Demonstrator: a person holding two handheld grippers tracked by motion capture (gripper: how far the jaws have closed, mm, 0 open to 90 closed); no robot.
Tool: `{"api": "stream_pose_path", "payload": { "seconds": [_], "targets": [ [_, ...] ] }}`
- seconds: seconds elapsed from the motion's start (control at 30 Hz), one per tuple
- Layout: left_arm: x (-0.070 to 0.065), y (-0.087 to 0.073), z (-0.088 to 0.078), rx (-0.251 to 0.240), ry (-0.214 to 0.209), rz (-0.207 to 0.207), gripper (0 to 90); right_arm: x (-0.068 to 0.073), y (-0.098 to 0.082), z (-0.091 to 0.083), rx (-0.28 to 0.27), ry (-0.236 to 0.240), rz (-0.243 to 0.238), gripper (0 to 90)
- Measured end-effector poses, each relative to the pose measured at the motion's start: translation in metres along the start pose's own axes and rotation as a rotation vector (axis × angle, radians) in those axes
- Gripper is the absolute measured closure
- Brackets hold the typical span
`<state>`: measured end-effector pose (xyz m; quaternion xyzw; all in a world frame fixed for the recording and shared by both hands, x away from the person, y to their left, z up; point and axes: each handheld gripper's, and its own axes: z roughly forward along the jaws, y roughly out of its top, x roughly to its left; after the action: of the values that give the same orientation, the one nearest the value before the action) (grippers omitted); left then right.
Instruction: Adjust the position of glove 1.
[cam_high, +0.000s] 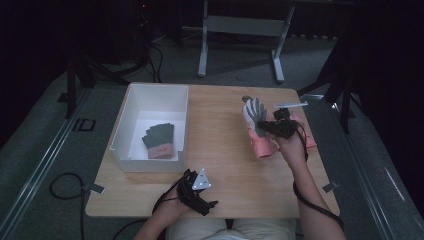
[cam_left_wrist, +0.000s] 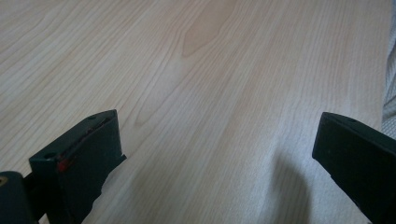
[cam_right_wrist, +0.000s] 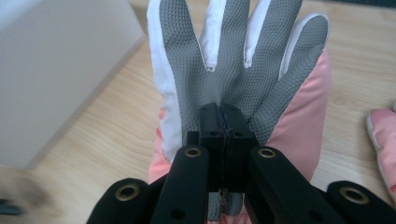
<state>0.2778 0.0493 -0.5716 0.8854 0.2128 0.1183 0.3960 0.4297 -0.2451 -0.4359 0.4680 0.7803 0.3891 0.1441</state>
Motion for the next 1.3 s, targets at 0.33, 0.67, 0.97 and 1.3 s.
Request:
{"api": "stream_pose_path", "payload": {
  "seconds": [0.33, 0.67, 0.97, 1.3],
  "targets": [
    [-0.003, -0.001, 0.000, -0.006, -0.006, 0.018, 1.2, 0.050, -0.023, -0.036, -0.109, -0.063, 0.111, 89.0],
    [-0.006, -0.003, -0.001, -0.016, -0.002, 0.038, 1.2, 0.067, -0.069, 0.025, 0.033, -0.029, 0.199, 89.0],
    [-0.007, -0.003, -0.001, -0.028, 0.000, 0.042, 1.1, 0.070, -0.078, 0.072, 0.112, -0.093, 0.210, 88.5],
    [-0.006, -0.004, -0.001, -0.021, -0.006, 0.044, 1.1, 0.069, -0.078, 0.086, 0.116, -0.073, 0.065, 87.7]
  ]
}}
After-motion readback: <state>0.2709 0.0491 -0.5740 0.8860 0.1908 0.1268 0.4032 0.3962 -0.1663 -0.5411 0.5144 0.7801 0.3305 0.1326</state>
